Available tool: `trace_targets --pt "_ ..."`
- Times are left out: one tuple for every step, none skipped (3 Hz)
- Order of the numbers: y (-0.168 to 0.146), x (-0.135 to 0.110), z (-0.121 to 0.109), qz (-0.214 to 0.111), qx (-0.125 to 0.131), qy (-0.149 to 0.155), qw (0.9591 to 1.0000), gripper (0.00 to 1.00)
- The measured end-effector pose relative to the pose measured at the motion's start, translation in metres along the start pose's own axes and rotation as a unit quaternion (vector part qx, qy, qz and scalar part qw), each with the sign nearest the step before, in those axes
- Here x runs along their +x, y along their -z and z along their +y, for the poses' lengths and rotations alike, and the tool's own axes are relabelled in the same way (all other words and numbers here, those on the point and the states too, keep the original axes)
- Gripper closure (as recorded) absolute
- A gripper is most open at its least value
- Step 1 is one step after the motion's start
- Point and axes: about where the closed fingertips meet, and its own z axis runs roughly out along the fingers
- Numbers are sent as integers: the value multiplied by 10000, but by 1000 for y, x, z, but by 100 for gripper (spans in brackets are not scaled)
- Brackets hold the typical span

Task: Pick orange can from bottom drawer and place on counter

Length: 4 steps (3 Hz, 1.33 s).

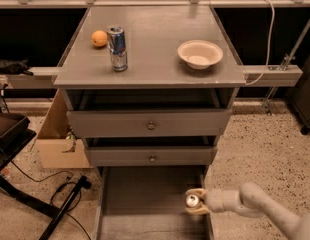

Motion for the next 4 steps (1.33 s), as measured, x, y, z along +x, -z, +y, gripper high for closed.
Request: trace_targets --pt "73 -48 0 276 638 -225 9973 100" --pt "109 -157 47 224 411 -473 9978 100" --pt "128 -239 84 294 21 -388 9988 100" --pt "157 -319 83 488 13 -263 9985 100"
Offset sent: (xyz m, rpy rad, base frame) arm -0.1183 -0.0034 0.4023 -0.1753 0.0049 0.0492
